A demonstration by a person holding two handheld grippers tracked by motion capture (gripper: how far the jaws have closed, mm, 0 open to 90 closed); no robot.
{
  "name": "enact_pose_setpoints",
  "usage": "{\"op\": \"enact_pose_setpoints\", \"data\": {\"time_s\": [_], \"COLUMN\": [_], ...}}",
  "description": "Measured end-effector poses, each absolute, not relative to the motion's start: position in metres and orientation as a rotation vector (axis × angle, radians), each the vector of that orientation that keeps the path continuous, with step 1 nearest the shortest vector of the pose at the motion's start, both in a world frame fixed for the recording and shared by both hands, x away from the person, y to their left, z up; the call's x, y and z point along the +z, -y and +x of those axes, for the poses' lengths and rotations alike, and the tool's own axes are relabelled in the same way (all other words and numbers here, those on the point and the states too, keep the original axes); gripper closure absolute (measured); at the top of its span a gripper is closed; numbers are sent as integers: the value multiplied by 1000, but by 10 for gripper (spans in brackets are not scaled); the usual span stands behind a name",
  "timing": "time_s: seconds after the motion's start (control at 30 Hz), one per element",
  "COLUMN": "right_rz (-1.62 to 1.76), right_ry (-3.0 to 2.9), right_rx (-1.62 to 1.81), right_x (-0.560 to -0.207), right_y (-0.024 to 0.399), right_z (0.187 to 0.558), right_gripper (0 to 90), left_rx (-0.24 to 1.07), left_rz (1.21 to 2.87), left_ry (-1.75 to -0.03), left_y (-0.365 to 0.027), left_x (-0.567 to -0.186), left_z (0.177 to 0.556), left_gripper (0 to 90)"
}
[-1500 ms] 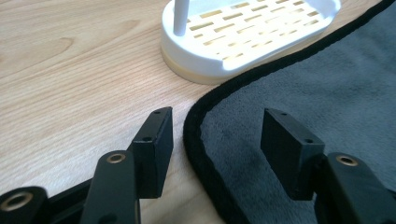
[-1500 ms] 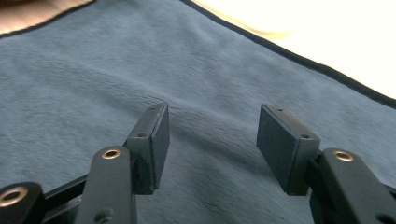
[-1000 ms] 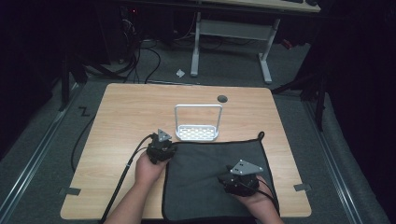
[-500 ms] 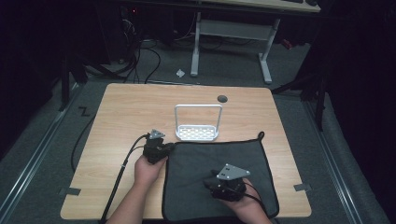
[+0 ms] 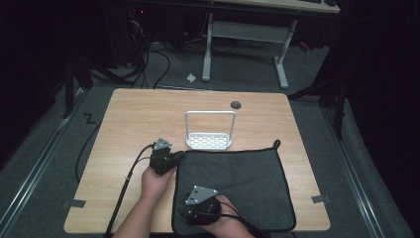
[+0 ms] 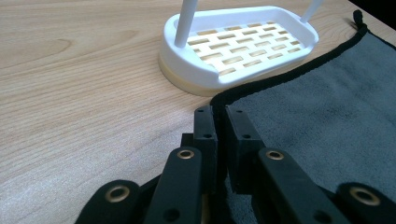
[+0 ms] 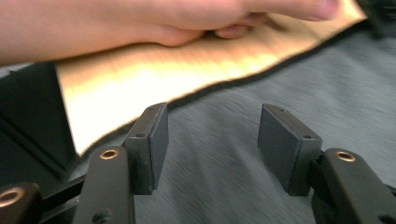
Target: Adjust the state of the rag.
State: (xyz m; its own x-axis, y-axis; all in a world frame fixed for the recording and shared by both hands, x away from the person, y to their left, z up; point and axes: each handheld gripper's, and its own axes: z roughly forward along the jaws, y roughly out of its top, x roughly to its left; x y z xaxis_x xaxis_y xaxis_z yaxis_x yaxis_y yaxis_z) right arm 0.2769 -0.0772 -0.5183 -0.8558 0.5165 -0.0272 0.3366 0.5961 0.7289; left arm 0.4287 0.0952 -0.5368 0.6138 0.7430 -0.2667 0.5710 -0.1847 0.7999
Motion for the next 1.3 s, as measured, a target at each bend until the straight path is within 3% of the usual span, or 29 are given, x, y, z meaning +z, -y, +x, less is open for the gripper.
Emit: {"op": "enact_pose_setpoints", "data": {"time_s": [0.4,0.77,0.87,1.3], "right_rz": [677,695,692,642], "right_ry": [-2639,-2632,-2632,-2528], "right_rx": [1088,1096,1097,1172], "right_x": [-531,-531,-531,-509], "right_y": [55,59,62,71], "right_z": [274,275,276,271], "right_gripper": [467,690,810,827], "left_rx": [223,215,210,197], "left_rz": [1873,1875,1874,1803], "left_ry": [-1050,-1058,-1063,-1065], "left_y": [-95,-96,-96,-102], "left_x": [-537,-537,-537,-535], "left_z": [428,428,429,427], "left_gripper": [833,831,832,837]}}
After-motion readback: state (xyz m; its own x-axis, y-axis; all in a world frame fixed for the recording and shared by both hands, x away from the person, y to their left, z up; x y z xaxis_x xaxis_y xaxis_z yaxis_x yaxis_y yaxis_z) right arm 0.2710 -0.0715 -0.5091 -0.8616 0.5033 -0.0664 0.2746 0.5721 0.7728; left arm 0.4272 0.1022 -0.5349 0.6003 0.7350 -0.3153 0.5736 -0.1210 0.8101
